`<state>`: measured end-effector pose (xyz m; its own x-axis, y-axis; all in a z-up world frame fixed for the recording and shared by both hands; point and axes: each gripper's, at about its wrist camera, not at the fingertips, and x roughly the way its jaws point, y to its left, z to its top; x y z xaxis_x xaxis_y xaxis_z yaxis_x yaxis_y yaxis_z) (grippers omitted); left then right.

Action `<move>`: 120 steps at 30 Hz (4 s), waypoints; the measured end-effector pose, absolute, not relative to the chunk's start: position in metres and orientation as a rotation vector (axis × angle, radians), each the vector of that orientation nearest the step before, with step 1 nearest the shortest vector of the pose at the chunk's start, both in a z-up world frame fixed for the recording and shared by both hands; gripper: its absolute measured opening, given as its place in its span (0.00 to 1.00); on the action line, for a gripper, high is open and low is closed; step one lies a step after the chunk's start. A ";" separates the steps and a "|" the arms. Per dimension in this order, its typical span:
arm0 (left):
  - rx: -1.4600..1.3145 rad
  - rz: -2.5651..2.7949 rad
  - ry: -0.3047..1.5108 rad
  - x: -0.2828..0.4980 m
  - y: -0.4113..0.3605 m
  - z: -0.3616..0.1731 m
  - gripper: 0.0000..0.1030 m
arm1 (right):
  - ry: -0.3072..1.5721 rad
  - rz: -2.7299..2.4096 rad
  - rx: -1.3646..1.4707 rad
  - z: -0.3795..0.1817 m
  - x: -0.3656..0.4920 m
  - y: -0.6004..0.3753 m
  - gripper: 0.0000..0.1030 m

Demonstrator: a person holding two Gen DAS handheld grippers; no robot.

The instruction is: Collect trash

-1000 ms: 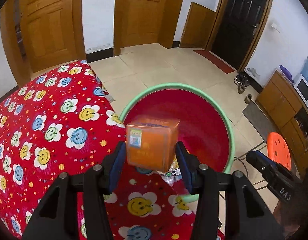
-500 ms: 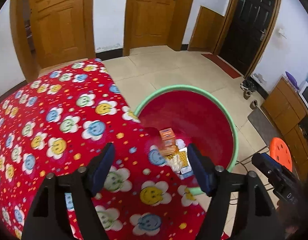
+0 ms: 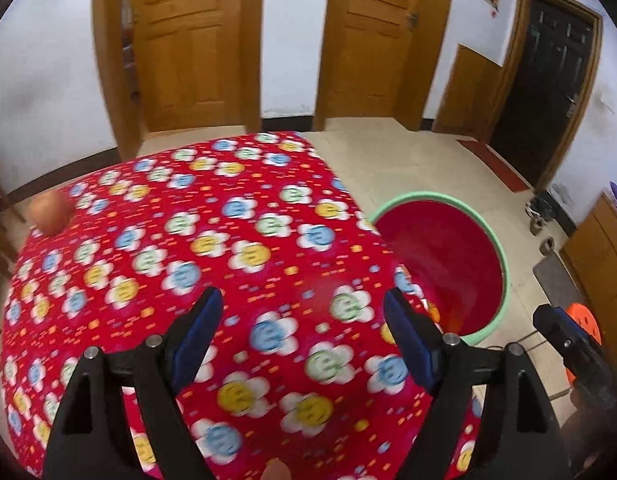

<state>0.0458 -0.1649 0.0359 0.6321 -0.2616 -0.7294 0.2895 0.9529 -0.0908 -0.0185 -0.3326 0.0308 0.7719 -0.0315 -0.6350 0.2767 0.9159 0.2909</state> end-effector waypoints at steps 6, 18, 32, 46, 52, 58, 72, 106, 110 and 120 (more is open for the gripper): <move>0.022 -0.243 0.799 0.025 -0.126 0.045 0.79 | 0.652 -0.115 0.342 0.043 -0.025 -0.298 0.76; -0.023 -0.133 0.762 -0.020 -0.067 0.056 0.79 | 0.619 -0.055 0.279 0.054 -0.046 -0.245 0.76; -0.043 -0.046 0.715 -0.058 -0.040 0.053 0.79 | 0.589 -0.058 0.183 0.051 -0.064 -0.212 0.76; -0.054 -0.033 0.682 -0.066 -0.036 0.048 0.79 | 0.603 -0.064 0.170 0.042 -0.065 -0.206 0.76; -0.054 -0.033 0.686 -0.064 -0.036 0.046 0.79 | 0.613 -0.061 0.168 0.039 -0.065 -0.205 0.76; -0.053 -0.036 0.689 -0.063 -0.036 0.044 0.79 | 0.616 -0.060 0.170 0.039 -0.064 -0.205 0.76; -0.055 -0.040 0.690 -0.062 -0.038 0.042 0.79 | 0.617 -0.058 0.170 0.038 -0.063 -0.205 0.76; -0.055 -0.041 0.690 -0.063 -0.038 0.043 0.79 | 0.615 -0.056 0.173 0.038 -0.063 -0.204 0.76; -0.056 -0.041 0.690 -0.063 -0.038 0.043 0.79 | 0.615 -0.057 0.171 0.038 -0.064 -0.204 0.76; -0.056 -0.041 0.690 -0.063 -0.038 0.044 0.79 | 0.613 -0.057 0.170 0.039 -0.063 -0.203 0.76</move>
<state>-0.0629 -0.0382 0.0435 0.7706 -0.0560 -0.6348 0.0191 0.9977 -0.0648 -0.0631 -0.2033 0.0387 0.8170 -0.0031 -0.5766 0.1038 0.9845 0.1417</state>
